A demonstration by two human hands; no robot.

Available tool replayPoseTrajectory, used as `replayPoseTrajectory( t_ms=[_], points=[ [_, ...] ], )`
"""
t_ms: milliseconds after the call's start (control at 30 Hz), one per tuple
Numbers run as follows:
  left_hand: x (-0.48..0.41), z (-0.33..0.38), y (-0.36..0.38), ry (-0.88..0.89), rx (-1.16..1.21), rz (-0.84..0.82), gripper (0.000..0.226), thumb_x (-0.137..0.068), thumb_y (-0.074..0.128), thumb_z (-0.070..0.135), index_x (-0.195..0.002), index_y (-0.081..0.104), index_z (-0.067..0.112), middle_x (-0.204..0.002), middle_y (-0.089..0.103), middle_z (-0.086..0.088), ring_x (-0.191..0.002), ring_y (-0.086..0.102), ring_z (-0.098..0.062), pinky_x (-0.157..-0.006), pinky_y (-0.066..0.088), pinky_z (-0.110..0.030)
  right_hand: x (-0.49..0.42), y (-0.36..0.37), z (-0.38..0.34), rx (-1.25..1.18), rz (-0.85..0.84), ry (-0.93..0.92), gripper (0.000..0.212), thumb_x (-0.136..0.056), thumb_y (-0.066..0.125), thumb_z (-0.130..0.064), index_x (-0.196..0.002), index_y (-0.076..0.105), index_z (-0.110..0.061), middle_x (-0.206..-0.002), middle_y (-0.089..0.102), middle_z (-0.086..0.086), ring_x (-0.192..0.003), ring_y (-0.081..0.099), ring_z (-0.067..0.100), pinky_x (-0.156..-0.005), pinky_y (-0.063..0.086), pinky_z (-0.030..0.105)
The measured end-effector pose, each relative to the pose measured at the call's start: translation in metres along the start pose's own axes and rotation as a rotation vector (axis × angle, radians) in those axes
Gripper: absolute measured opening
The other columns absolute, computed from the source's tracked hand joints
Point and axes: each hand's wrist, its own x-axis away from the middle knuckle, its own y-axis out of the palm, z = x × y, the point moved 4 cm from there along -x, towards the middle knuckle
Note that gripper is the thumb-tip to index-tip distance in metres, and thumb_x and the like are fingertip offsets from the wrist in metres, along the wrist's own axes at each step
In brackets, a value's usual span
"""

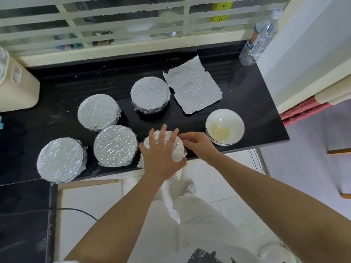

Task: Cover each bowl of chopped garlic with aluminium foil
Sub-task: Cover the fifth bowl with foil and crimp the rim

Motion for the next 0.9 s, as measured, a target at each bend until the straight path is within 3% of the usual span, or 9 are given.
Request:
replayPoseTrajectory(
  t_ms=[167, 400, 600, 700, 767, 900],
  points=[
    [0.0, 0.0, 0.0, 0.004, 0.007, 0.002, 0.087, -0.073, 0.042, 0.076, -0.151, 0.027, 0.039, -0.159, 0.026, -0.002, -0.141, 0.026, -0.041, -0.094, 0.035, -0.064, -0.009, -0.002, -0.004, 0.114, 0.007, -0.012, 0.02, -0.089, 0.062, -0.011, -0.104, 0.075, -0.015, -0.096, 0.074, -0.004, -0.09, 0.068, 0.008, -0.086, 0.054, 0.026],
    [0.001, -0.001, 0.0, 0.019, -0.007, -0.008, 0.09, -0.072, 0.046, 0.076, -0.151, 0.024, 0.04, -0.159, 0.025, -0.002, -0.141, 0.026, -0.041, -0.095, 0.035, -0.064, -0.008, -0.001, -0.007, 0.27, 0.15, -0.051, 0.008, -0.086, 0.068, -0.018, -0.091, 0.074, -0.016, -0.082, 0.072, -0.005, -0.075, 0.066, 0.007, -0.078, 0.055, 0.025],
    [0.0, 0.0, -0.002, 0.025, -0.019, -0.018, 0.089, -0.072, 0.045, 0.075, -0.151, 0.024, 0.04, -0.159, 0.025, -0.002, -0.14, 0.026, -0.04, -0.094, 0.036, -0.063, 0.005, 0.008, -0.006, 0.21, 0.282, -0.068, 0.01, -0.089, 0.065, -0.015, -0.093, 0.074, -0.015, -0.08, 0.071, -0.007, -0.074, 0.065, 0.006, -0.075, 0.055, 0.022],
    [0.0, 0.0, -0.004, 0.034, -0.016, 0.002, 0.088, -0.073, 0.044, 0.074, -0.151, 0.027, 0.038, -0.158, 0.029, -0.003, -0.139, 0.03, -0.041, -0.093, 0.038, -0.062, 0.012, 0.008, -0.006, 0.163, 0.258, -0.067, 0.017, -0.089, 0.062, -0.007, -0.098, 0.076, -0.013, -0.079, 0.069, -0.007, -0.072, 0.064, 0.009, -0.073, 0.055, 0.024],
    [0.0, 0.001, -0.004, 0.036, -0.019, 0.006, 0.088, -0.073, 0.043, 0.074, -0.152, 0.027, 0.038, -0.157, 0.03, -0.003, -0.138, 0.03, -0.04, -0.092, 0.038, -0.062, 0.017, 0.008, -0.007, 0.136, 0.218, -0.078, 0.023, -0.091, 0.058, -0.004, -0.103, 0.075, -0.013, -0.087, 0.067, -0.007, -0.078, 0.064, 0.011, -0.076, 0.054, 0.025],
    [0.0, 0.001, -0.004, 0.032, -0.022, 0.019, 0.088, -0.074, 0.041, 0.076, -0.152, 0.028, 0.037, -0.157, 0.032, -0.004, -0.138, 0.032, -0.04, -0.093, 0.038, -0.063, 0.026, 0.014, -0.001, 0.021, 0.137, 0.006, 0.028, -0.096, 0.055, -0.019, -0.119, 0.069, -0.015, -0.119, 0.059, -0.003, -0.107, 0.056, 0.011, -0.093, 0.048, 0.026]
  ],
)
